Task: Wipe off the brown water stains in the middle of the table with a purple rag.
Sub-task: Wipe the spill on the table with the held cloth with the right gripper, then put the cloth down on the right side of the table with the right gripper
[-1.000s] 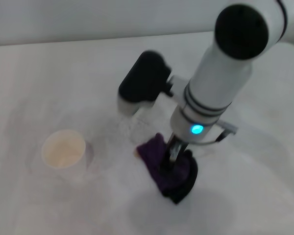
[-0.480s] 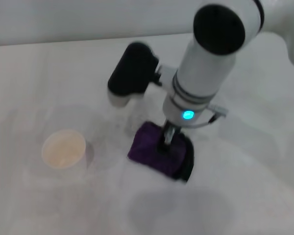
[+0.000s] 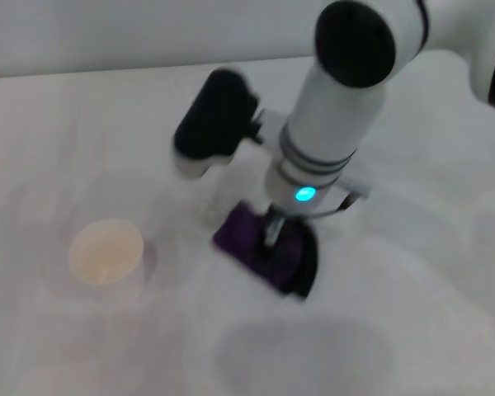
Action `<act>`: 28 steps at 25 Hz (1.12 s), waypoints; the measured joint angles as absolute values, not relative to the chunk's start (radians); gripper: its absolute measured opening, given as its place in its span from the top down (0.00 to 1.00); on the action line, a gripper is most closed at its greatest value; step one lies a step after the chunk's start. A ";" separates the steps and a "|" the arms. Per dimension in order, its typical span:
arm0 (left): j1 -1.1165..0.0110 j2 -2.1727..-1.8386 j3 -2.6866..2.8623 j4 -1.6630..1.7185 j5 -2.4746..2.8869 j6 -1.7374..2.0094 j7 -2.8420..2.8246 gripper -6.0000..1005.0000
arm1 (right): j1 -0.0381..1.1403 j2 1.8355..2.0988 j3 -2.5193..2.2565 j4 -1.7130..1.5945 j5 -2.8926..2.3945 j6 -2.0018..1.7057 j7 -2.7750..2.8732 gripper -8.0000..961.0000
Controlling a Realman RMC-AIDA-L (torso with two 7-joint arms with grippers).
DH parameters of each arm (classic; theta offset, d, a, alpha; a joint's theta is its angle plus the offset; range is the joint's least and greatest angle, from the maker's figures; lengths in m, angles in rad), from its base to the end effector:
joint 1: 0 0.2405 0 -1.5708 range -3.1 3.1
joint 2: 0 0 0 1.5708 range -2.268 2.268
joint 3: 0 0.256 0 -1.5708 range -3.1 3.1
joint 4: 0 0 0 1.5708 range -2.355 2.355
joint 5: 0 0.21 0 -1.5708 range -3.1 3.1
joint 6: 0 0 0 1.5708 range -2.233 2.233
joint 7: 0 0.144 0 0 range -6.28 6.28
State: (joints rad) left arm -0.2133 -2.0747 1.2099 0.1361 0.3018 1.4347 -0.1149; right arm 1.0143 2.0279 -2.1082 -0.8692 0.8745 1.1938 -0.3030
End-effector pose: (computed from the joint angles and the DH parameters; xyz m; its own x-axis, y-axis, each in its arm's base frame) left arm -0.3708 0.2546 0.0326 0.8185 -0.1758 0.5469 0.5466 -0.0547 -0.8356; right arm 0.1335 0.3516 -0.1224 0.7355 -0.4727 0.4854 -0.3439 -0.8777 -0.3336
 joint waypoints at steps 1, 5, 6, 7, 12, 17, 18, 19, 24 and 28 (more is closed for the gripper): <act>-0.213 -2.074 1.210 0.136 0.302 1.435 -0.115 0.13 | 1.017 2.028 -2.133 -0.893 0.915 1.195 -0.305 0.93; -0.214 -2.073 1.209 0.136 0.303 1.433 -0.113 0.13 | 1.020 2.028 -2.189 -0.980 1.013 1.212 -0.317 0.93; -0.214 -2.073 1.209 0.136 0.302 1.433 -0.112 0.13 | 1.021 2.028 -2.194 -0.990 1.026 1.214 -0.323 0.93; -0.214 -2.074 1.210 0.136 0.302 1.433 -0.112 0.13 | 1.022 2.028 -2.195 -0.992 1.032 1.215 -0.330 0.93; -0.208 -2.075 1.210 0.135 0.298 1.433 -0.111 0.13 | 1.028 2.028 -2.144 -0.912 0.953 1.183 -0.335 0.93; -0.214 -2.075 1.206 0.113 0.296 1.433 -0.110 0.13 | 0.989 2.022 -1.977 -0.832 0.797 1.162 -0.383 0.93; -0.214 -2.075 1.205 0.112 0.296 1.432 -0.109 0.13 | 0.973 2.021 -1.927 -0.824 0.768 1.167 -0.403 0.93; -0.214 -2.075 1.205 0.112 0.295 1.429 -0.109 0.13 | 0.961 2.019 -1.886 -0.820 0.744 1.172 -0.417 0.93; -0.221 -2.072 1.204 0.112 0.287 1.406 -0.111 0.13 | 0.890 2.015 -1.705 -0.848 0.618 1.248 -0.474 0.93; -0.229 -2.071 1.204 0.116 0.273 1.387 -0.111 0.13 | 0.840 2.012 -1.599 -0.891 0.508 1.301 -0.486 0.93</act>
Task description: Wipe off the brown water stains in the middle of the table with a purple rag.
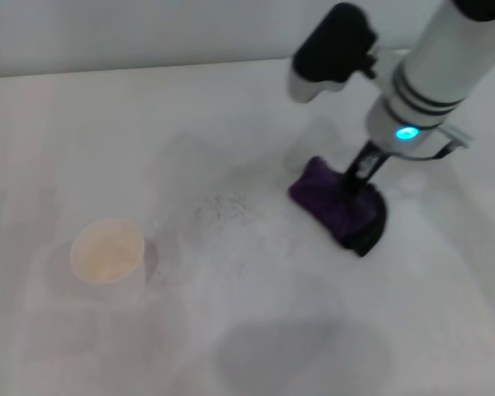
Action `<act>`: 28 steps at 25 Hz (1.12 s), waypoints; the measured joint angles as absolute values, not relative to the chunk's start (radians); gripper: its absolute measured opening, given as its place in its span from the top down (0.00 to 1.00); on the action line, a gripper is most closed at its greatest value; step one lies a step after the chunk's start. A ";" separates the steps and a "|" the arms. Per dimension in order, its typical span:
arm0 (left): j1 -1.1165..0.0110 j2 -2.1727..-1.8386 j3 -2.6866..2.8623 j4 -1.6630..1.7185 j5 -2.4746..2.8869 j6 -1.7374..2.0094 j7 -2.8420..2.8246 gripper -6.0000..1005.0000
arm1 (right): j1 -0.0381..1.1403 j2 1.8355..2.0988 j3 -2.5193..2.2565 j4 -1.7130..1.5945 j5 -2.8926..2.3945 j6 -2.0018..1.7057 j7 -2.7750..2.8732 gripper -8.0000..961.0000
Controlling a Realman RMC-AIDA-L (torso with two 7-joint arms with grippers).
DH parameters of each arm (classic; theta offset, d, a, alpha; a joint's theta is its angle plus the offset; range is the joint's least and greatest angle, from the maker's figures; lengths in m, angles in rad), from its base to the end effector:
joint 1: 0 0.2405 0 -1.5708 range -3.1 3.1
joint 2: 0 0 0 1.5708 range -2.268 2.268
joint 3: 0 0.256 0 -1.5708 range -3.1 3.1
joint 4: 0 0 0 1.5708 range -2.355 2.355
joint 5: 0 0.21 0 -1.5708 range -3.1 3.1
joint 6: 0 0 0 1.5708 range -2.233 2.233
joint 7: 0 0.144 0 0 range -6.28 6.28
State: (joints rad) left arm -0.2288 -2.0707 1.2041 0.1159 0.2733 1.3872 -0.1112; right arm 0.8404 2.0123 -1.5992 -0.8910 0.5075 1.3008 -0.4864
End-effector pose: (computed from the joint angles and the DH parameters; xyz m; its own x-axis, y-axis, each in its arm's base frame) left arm -0.3790 0.2583 0.0327 0.8239 -0.1266 0.5524 0.5542 -0.0237 -0.8320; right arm 0.1997 0.3953 -0.0399 0.6615 -0.6498 0.3745 -0.4291 -0.7375 -0.5216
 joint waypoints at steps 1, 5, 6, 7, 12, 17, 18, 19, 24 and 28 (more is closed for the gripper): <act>-0.229 -2.071 1.204 0.116 0.273 1.387 -0.111 0.13 | 0.832 2.012 -1.569 -0.895 0.480 1.312 -0.492 0.93; -0.239 -2.070 1.204 0.114 0.272 1.375 -0.112 0.13 | 0.808 2.009 -1.435 -0.900 0.381 1.333 -0.523 0.93; -0.243 -2.070 1.204 0.114 0.272 1.363 -0.113 0.13 | 0.805 2.008 -1.403 -0.900 0.360 1.334 -0.531 0.93; -0.245 -2.070 1.204 0.115 0.272 1.356 -0.114 0.13 | 0.803 2.006 -1.377 -0.899 0.343 1.334 -0.538 0.93; -0.250 -2.070 1.204 0.120 0.272 1.345 -0.114 0.13 | 0.798 2.005 -1.300 -0.878 0.310 1.330 -0.577 0.93; -0.255 -2.071 1.204 0.122 0.275 1.345 -0.115 0.13 | 0.794 2.005 -1.288 -0.858 0.303 1.321 -0.583 0.93; -0.257 -2.071 1.204 0.122 0.275 1.345 -0.115 0.13 | 0.791 2.005 -1.287 -0.855 0.303 1.317 -0.585 0.93; -0.257 -2.071 1.204 0.122 0.275 1.345 -0.115 0.13 | 0.788 2.005 -1.283 -0.856 0.302 1.314 -0.586 0.93; -0.260 -2.072 1.204 0.121 0.275 1.345 -0.115 0.13 | 0.770 2.006 -1.207 -0.894 0.306 1.308 -0.622 0.91; -0.261 -2.074 1.204 0.118 0.272 1.344 -0.117 0.13 | 0.735 2.007 -1.048 -0.954 0.359 1.280 -0.725 0.81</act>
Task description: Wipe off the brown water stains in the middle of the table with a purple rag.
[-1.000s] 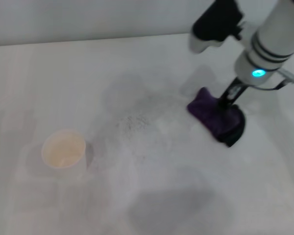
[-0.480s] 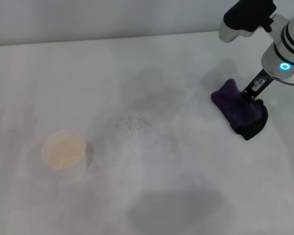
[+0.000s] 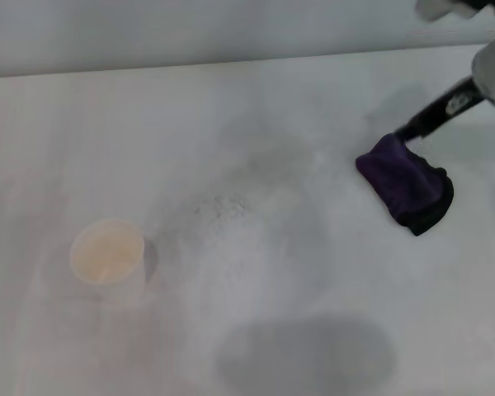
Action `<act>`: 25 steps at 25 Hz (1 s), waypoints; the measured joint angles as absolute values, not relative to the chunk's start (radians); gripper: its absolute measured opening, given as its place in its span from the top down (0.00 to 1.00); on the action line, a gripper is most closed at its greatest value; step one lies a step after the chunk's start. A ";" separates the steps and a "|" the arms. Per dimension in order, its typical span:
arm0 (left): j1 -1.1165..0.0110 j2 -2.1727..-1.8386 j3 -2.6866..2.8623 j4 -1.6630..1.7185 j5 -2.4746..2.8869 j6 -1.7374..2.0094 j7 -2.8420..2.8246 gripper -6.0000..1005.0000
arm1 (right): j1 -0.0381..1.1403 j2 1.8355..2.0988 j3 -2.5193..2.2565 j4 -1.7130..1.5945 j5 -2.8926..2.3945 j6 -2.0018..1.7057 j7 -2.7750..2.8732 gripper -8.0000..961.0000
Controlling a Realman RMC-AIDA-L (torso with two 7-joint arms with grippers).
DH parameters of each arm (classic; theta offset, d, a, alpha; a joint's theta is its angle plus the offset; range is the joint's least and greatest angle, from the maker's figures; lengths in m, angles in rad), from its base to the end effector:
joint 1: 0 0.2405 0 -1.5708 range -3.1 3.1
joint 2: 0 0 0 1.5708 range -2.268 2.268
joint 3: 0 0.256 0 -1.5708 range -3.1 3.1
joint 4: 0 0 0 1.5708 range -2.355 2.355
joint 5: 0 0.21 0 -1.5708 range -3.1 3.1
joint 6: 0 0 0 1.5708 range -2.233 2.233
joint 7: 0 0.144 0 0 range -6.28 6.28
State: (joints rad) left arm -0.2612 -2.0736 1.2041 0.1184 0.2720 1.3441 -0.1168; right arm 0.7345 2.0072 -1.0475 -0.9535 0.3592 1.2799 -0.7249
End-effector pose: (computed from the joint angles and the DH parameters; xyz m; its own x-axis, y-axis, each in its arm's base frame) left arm -0.3750 0.2716 0.0292 0.8202 -0.1128 0.5608 0.5606 -0.0370 -0.8273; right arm 0.2563 0.4160 0.0472 0.6439 -0.7614 0.0752 -0.5610 -0.5368 -0.6301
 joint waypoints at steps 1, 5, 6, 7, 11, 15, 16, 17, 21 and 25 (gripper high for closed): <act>-0.261 -2.074 1.204 0.119 0.272 1.344 -0.118 0.13 | 0.727 2.004 -1.004 -0.956 0.391 1.266 -0.763 0.78; -0.260 -2.074 1.204 0.119 0.271 1.344 -0.125 0.13 | 0.692 1.999 -0.820 -0.951 0.534 1.199 -0.955 0.59; -0.261 -2.074 1.204 0.117 0.270 1.344 -0.126 0.13 | 0.680 1.999 -0.786 -0.949 0.566 1.181 -1.000 0.55; -0.261 -2.074 1.204 0.117 0.270 1.343 -0.126 0.13 | 0.662 1.999 -0.759 -0.947 0.610 1.151 -1.054 0.55; -0.262 -2.074 1.204 0.118 0.267 1.331 -0.126 0.13 | 0.578 2.004 -0.724 -0.922 0.815 1.004 -1.239 0.55; -0.263 -2.075 1.204 0.118 0.260 1.328 -0.126 0.13 | 0.487 2.006 -0.720 -0.849 1.140 0.867 -1.474 0.55; -0.263 -2.076 1.204 0.117 0.253 1.328 -0.126 0.13 | 0.469 2.006 -0.714 -0.818 1.238 0.847 -1.552 0.55; -0.264 -2.076 1.204 0.115 0.244 1.328 -0.127 0.13 | 0.453 2.004 -0.703 -0.786 1.336 0.838 -1.633 0.55; -0.264 -2.077 1.204 0.112 0.228 1.328 -0.146 0.13 | 0.417 2.003 -0.610 -0.626 1.671 0.885 -1.976 0.55; -0.264 -2.077 1.204 0.111 0.227 1.328 -0.173 0.13 | 0.400 2.007 -0.512 -0.477 1.875 0.986 -2.268 0.55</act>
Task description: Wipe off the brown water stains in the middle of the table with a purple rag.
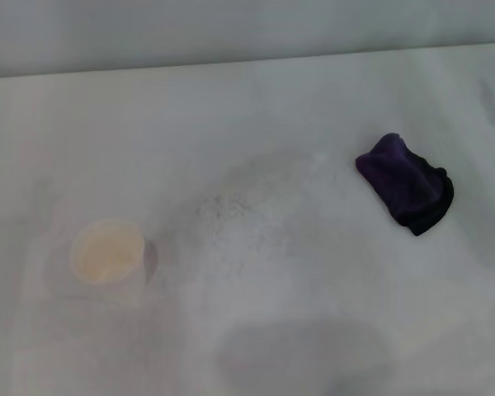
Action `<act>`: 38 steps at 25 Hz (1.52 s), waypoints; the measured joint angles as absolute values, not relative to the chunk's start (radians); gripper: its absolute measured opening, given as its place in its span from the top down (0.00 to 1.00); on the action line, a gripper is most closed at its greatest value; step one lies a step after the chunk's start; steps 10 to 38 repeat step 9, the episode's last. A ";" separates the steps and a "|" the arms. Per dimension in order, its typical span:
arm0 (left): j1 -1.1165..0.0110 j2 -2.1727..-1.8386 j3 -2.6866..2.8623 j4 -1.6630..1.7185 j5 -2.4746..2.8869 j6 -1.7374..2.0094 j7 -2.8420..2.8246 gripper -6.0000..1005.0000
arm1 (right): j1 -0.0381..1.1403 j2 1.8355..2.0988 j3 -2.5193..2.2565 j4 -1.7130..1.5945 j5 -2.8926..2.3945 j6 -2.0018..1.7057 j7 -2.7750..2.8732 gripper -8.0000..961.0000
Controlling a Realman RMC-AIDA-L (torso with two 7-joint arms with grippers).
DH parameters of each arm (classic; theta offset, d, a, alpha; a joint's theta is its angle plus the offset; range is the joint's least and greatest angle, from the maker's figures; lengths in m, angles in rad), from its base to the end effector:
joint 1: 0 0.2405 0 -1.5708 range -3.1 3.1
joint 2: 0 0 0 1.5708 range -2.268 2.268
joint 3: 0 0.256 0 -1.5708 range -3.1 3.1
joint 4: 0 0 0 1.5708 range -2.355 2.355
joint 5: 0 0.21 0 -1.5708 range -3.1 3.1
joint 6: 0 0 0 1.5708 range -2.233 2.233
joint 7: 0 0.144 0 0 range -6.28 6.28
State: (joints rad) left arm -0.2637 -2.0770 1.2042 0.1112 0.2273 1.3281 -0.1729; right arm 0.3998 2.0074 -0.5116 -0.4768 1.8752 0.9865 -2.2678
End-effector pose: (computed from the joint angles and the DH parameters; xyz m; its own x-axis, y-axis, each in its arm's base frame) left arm -0.3797 0.2713 0.0311 0.7793 -0.0965 0.6192 0.6221 -0.0007 -0.7829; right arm 0.3784 0.3560 0.1099 0.7009 -0.0710 -0.7097 -0.7122 -0.1222 -0.6912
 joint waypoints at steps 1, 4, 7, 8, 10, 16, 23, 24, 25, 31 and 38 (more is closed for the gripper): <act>-0.264 -2.077 1.204 0.111 0.227 1.328 -0.176 0.13 | 0.398 2.008 -0.498 -0.446 1.908 1.004 -2.324 0.55; -0.265 -2.079 1.204 0.111 0.214 1.328 -0.179 0.13 | 0.395 2.009 -0.482 -0.378 1.979 1.028 -2.448 0.55; -0.271 -2.081 1.206 0.106 0.202 1.328 -0.181 0.13 | 0.395 2.009 -0.481 -0.339 2.005 1.031 -2.529 0.55; -0.273 -2.081 1.207 0.104 0.202 1.328 -0.181 0.13 | 0.395 2.010 -0.481 -0.333 2.006 1.030 -2.545 0.55; -0.276 -2.081 1.209 0.101 0.202 1.328 -0.181 0.13 | 0.395 2.010 -0.480 -0.326 2.008 1.029 -2.561 0.55; -0.276 -2.081 1.209 0.101 0.202 1.328 -0.181 0.13 | 0.395 2.010 -0.480 -0.326 2.008 1.029 -2.561 0.55; -0.276 -2.081 1.209 0.101 0.202 1.328 -0.181 0.13 | 0.395 2.010 -0.480 -0.326 2.008 1.029 -2.561 0.55; -0.276 -2.081 1.209 0.101 0.202 1.328 -0.181 0.13 | 0.395 2.010 -0.480 -0.326 2.008 1.029 -2.561 0.55; -0.276 -2.081 1.209 0.101 0.202 1.328 -0.181 0.13 | 0.395 2.010 -0.480 -0.326 2.008 1.029 -2.561 0.55; -0.276 -2.081 1.209 0.101 0.202 1.328 -0.181 0.13 | 0.395 2.010 -0.480 -0.326 2.008 1.029 -2.561 0.55; -0.276 -2.081 1.209 0.101 0.202 1.328 -0.181 0.13 | 0.395 2.010 -0.480 -0.326 2.008 1.029 -2.561 0.55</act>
